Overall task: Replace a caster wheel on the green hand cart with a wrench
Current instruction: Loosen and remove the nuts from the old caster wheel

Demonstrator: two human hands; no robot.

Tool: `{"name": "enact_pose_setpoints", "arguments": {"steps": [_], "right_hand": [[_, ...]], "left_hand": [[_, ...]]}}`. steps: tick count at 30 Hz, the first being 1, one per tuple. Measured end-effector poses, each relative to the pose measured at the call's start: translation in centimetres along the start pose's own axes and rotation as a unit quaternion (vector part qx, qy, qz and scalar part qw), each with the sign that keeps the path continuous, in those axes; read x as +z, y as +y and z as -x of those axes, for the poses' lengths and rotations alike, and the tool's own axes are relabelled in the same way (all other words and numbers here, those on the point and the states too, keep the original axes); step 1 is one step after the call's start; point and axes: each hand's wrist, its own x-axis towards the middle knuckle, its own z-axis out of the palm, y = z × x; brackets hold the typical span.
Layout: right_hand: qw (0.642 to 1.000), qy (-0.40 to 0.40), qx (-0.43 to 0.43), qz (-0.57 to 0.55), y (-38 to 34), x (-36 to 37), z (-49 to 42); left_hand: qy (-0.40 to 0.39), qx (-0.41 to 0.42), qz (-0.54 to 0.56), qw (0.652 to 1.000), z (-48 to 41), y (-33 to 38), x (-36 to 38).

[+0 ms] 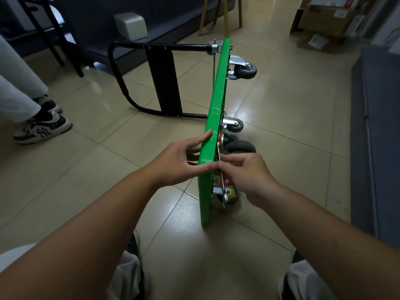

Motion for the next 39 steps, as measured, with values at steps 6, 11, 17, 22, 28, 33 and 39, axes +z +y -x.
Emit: {"name": "enact_pose_setpoints", "arguments": {"steps": [6, 11, 17, 22, 28, 33, 39], "right_hand": [[0.988, 0.047, -0.109, 0.094, 4.6, 0.6, -1.2], [0.987, 0.027, -0.118, 0.109, 5.5, 0.2, -3.2], [0.983, 0.033, -0.135, 0.119, 5.8, 0.4, -4.9], [0.977, 0.024, -0.131, 0.165, 6.7, 0.0, -4.1], [0.983, 0.079, -0.056, 0.156, 10.7, -0.7, -1.6], [0.979, 0.111, 0.047, 0.168, 14.8, -0.3, -3.1], [0.967, 0.129, 0.196, 0.097, 20.4, -0.7, -7.5]], "left_hand": [[0.007, 0.001, -0.004, 1.000, -0.2, -0.3, 0.1], [0.012, 0.001, 0.002, 1.000, -0.2, -0.3, 0.2], [0.013, -0.002, 0.012, 1.000, -0.3, -0.5, 0.1], [0.022, 0.003, -0.015, 1.000, -0.3, -0.5, 0.3], [0.025, 0.016, -0.160, 0.987, 0.4, -0.4, 1.6], [0.067, 0.049, -0.222, 0.971, 0.5, -0.8, 2.5], [0.082, 0.039, -0.150, 0.984, 0.4, -1.6, 1.9]]}}
